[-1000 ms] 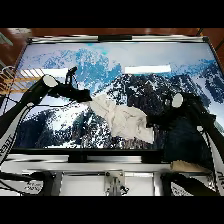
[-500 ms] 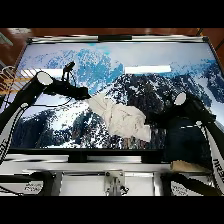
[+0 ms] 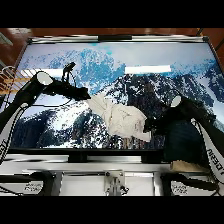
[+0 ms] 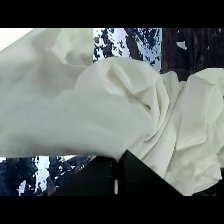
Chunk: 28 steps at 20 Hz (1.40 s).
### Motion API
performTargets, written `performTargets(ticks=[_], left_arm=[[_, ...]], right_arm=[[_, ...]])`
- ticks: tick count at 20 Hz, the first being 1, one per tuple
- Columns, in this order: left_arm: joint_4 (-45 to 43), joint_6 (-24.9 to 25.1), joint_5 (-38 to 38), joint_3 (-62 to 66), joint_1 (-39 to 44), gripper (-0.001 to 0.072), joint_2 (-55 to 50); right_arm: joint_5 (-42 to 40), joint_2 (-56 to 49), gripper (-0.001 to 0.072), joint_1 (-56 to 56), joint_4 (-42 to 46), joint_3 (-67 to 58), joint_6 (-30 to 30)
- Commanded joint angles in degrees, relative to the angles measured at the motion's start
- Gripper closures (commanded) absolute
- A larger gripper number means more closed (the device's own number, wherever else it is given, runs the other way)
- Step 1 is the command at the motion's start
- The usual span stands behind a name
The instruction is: Fold the shirts.
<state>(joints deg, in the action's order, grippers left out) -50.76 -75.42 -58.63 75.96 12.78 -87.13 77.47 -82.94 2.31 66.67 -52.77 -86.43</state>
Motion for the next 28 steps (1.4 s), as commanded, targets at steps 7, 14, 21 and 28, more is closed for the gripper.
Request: performTargets(ticks=[7, 14, 21, 28], left_arm=[[0.0, 2.2, -3.2, 2.3, -3.3, 0.0675, 0.4], [-0.2, 6.4, -7.3, 29.7, -7.9, 0.0676, 7.3], [-0.5, 6.4, 7.3, 44.2, -10.6, 0.0676, 23.7], [-5.4, 4.7, 6.9, 40.4, -15.9, 0.0676, 33.1]], right_arm=[[1.9, -3.6, 0.0590, 1.0, -1.5, -1.1, 1.4], [-3.7, 16.0, 0.0640, 1.0, 17.0, -28.7, 4.1], [-22.7, 33.7, 0.0640, 1.0, 19.4, -47.6, 4.2], [-20.9, 39.4, 0.0640, 1.0, 19.2, -48.5, 4.2]])
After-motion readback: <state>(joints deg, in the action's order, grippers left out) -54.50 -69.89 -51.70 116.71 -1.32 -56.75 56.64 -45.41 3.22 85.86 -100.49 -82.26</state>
